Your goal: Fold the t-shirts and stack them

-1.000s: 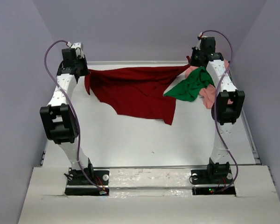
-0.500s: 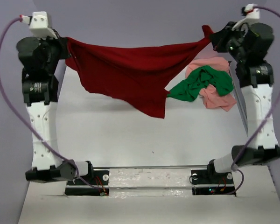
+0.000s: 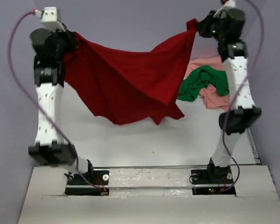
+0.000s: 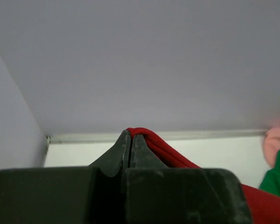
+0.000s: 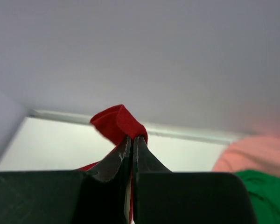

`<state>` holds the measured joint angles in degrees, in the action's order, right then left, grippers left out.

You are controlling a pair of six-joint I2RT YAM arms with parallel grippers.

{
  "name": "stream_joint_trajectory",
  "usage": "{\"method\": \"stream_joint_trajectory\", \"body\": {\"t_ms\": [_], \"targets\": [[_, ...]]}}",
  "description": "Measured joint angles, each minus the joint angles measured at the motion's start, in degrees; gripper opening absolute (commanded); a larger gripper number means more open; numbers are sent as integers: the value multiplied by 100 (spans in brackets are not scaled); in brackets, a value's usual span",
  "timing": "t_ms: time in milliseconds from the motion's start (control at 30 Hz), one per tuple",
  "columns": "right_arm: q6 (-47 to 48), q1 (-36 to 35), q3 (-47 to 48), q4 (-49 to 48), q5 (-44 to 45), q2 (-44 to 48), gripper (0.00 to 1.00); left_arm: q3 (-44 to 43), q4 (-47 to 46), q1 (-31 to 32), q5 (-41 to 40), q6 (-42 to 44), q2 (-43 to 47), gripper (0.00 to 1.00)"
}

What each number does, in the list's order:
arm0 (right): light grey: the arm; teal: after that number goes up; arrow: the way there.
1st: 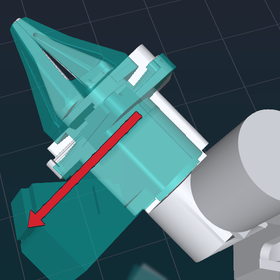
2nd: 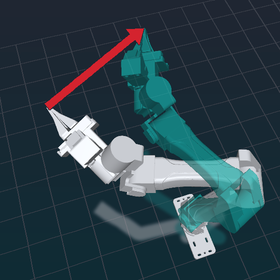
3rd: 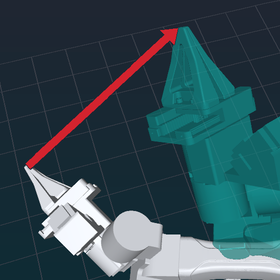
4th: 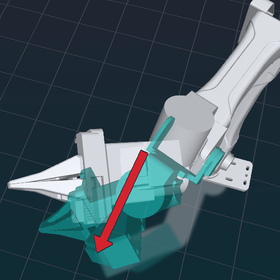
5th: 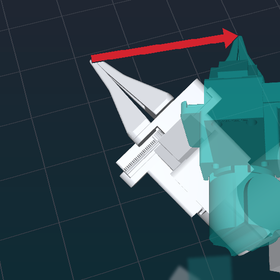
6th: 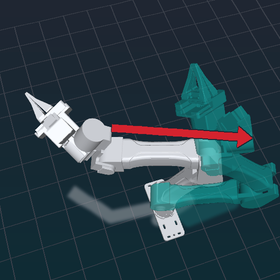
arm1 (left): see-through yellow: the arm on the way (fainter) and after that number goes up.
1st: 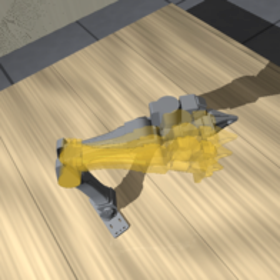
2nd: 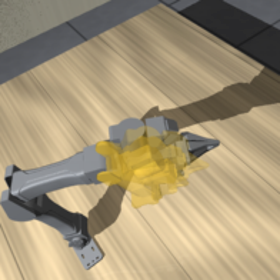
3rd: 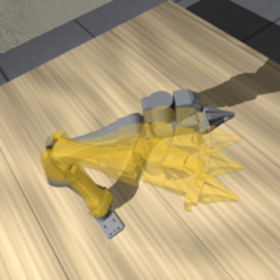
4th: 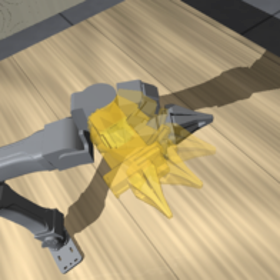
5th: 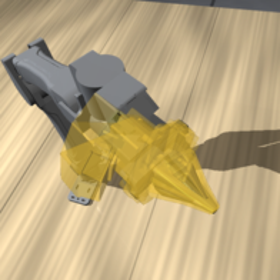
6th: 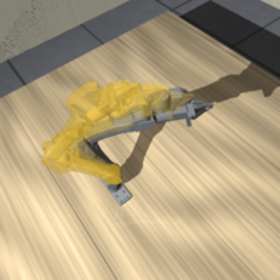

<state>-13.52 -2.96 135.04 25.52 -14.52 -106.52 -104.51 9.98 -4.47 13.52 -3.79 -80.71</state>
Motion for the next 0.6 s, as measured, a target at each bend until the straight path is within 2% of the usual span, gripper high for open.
{"method": "stream_joint_trajectory", "body": {"t_ms": [67,200,300,400,433,467,500,533,600], "targets": [[-31,-2,435,199,133,-1484,0,-87,-31,17,-46,28,-1158,0],[11,-13,549,907,496,-3432,0,-575,210,35,-302,72,-3790,0],[39,-13,546,1436,619,-3926,0,-855,839,35,-350,44,-5053,0],[90,-15,549,1421,640,-3832,0,-1056,1126,42,-369,13,-5549,0],[114,-20,549,1333,640,-3731,0,-1069,1132,48,-363,0,-5574,9],[129,-24,549,1281,640,-3650,0,-1082,1084,66,-356,-13,-5539,41],[155,-37,544,1167,627,-3578,33,-1082,1054,68,-354,-20,-5504,59],[177,-46,540,1078,614,-3528,55,-1071,962,81,-356,9,-5431,95],[210,-48,535,946,553,-3499,81,-997,817,120,-380,35,-5276,99]]}}
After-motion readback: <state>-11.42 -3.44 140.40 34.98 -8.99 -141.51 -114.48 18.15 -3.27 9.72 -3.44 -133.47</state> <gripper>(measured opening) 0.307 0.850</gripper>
